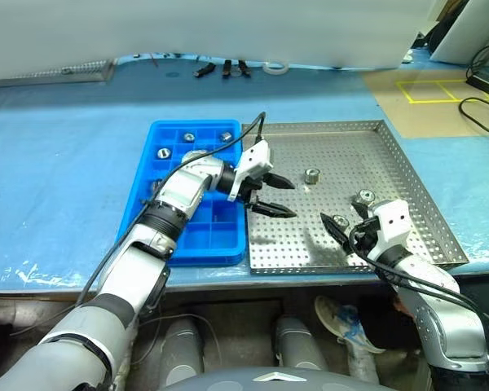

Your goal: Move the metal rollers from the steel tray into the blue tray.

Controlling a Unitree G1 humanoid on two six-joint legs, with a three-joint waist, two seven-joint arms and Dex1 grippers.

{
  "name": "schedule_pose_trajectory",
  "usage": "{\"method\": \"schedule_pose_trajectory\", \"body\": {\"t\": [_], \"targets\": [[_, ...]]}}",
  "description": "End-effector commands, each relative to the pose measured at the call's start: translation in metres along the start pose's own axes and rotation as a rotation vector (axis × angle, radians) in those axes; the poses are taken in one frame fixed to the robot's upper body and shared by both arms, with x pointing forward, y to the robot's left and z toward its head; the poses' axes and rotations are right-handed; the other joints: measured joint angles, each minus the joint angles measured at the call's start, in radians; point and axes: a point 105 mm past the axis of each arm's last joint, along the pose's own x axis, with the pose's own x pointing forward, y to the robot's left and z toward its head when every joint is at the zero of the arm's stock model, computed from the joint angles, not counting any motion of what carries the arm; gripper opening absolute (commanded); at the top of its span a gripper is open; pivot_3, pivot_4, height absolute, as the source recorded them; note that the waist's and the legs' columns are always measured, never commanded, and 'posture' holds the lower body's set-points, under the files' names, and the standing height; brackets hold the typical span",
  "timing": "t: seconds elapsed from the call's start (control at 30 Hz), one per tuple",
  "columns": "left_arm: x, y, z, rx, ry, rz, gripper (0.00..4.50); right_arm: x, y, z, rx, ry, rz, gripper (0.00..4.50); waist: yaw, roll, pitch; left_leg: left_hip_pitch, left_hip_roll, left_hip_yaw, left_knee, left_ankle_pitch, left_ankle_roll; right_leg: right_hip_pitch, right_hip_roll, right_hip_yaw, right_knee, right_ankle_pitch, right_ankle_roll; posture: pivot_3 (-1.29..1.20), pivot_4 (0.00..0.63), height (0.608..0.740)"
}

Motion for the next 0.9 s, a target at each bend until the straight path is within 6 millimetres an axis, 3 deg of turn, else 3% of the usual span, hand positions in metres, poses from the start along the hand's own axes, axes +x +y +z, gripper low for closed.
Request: {"method": "schedule_pose_trajectory", "body": {"t": [0.03,0.17,0.5,0.6,0.77,0.9], "targets": [[0.000,-0.003,0.009,0.048,-0.003,-0.002,3.66,0.004,-0.013,-0.003,-0.014,-0.014,-0.031,4.09,0.003,0.000,0.000,0.000,0.000,0.000,0.000,0.000,0.001,0.000,0.000,0.000,0.000,0.000,0.000,-0.43,0.150,0.740],[-0.004,-0.001,0.007,0.048,0.006,0.030,3.66,0.009,-0.022,-0.014,-0.007,0.008,-0.048,4.09,0.012,0.000,0.000,0.000,0.000,0.000,0.001,-0.001,0.002,0.000,-0.001,0.000,0.000,0.000,0.000,-0.41,0.150,0.740],[-0.003,0.001,0.004,0.047,0.012,0.055,3.66,0.013,-0.017,-0.036,0.086,0.061,-0.036,4.09,0.016,0.000,0.000,0.001,0.000,0.000,0.002,-0.001,0.002,0.003,-0.001,0.000,0.000,0.000,0.000,-0.40,0.150,0.740],[-0.003,0.002,0.002,0.048,0.017,0.065,3.69,0.013,-0.016,-0.036,0.096,0.063,-0.033,3.50,0.016,0.000,0.000,0.001,0.000,0.000,0.002,-0.001,0.002,0.003,-0.001,-0.001,0.000,0.000,0.000,-0.41,0.150,0.740],[-0.003,0.003,0.002,0.049,0.017,0.075,3.69,0.011,-0.017,-0.035,0.112,0.066,-0.024,1.83,0.017,0.000,0.000,0.001,0.000,0.000,0.002,-0.001,0.002,0.003,-0.001,-0.001,0.000,0.000,0.000,-0.40,0.150,0.740],[-0.004,0.004,0.000,0.047,0.019,0.087,3.69,0.011,-0.018,-0.035,0.109,0.070,-0.022,1.72,0.017,0.000,0.000,0.002,0.000,0.000,0.002,-0.002,0.003,0.003,-0.001,-0.001,0.000,0.000,0.000,-0.40,0.150,0.740]]}}
